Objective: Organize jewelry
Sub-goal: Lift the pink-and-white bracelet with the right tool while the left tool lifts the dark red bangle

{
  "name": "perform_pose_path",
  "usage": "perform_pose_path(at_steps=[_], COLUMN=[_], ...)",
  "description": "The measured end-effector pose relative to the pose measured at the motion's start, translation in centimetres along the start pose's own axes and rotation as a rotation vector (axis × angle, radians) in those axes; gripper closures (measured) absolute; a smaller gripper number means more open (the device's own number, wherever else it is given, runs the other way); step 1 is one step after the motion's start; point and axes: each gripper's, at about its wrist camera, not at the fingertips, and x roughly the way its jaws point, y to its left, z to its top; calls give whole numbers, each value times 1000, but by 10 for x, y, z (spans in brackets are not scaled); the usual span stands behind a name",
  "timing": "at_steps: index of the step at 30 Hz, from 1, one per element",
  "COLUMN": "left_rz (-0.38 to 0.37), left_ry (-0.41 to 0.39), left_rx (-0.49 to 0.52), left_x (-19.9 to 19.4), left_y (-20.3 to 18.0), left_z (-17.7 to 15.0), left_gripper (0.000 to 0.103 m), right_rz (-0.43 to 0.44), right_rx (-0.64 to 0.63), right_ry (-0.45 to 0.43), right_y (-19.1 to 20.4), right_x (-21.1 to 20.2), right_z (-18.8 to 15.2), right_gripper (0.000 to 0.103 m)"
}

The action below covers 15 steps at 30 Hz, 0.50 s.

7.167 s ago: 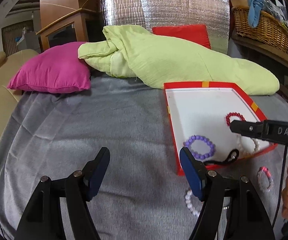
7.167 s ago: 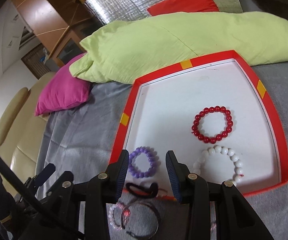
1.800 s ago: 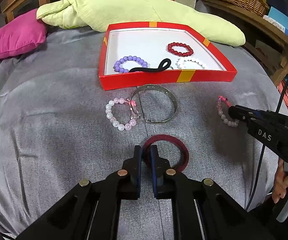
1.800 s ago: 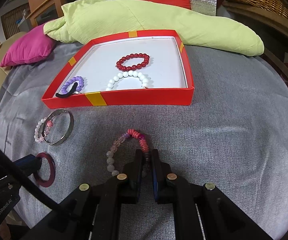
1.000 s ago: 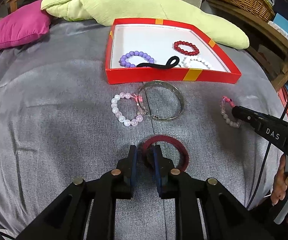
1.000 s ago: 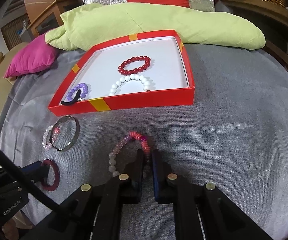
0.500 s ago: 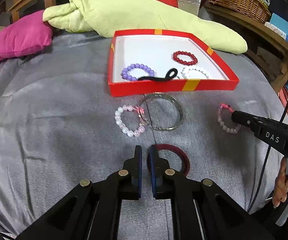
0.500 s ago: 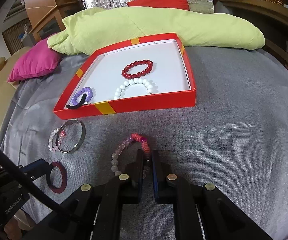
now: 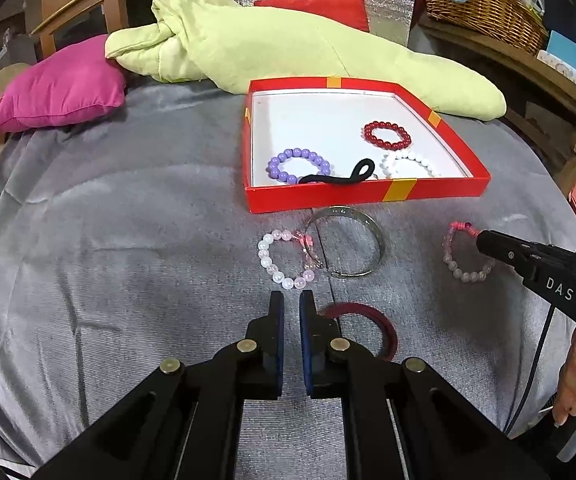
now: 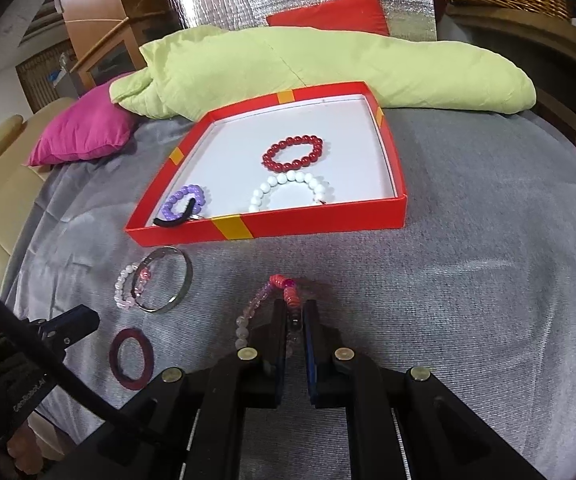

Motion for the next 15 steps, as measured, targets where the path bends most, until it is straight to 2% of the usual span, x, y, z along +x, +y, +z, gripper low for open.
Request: perform_pose_path(at_steps=[15], left_rz=[1], left_ry=[-43], left_rx=[-13], left_x=[-13], left_y=[3], left_z=[5], left_gripper=[95], right_rz=[49], right_rx=[-17], right_ry=[-46], right_y=[8], right_x=[-9], right_z=[1], right_gripper=[94])
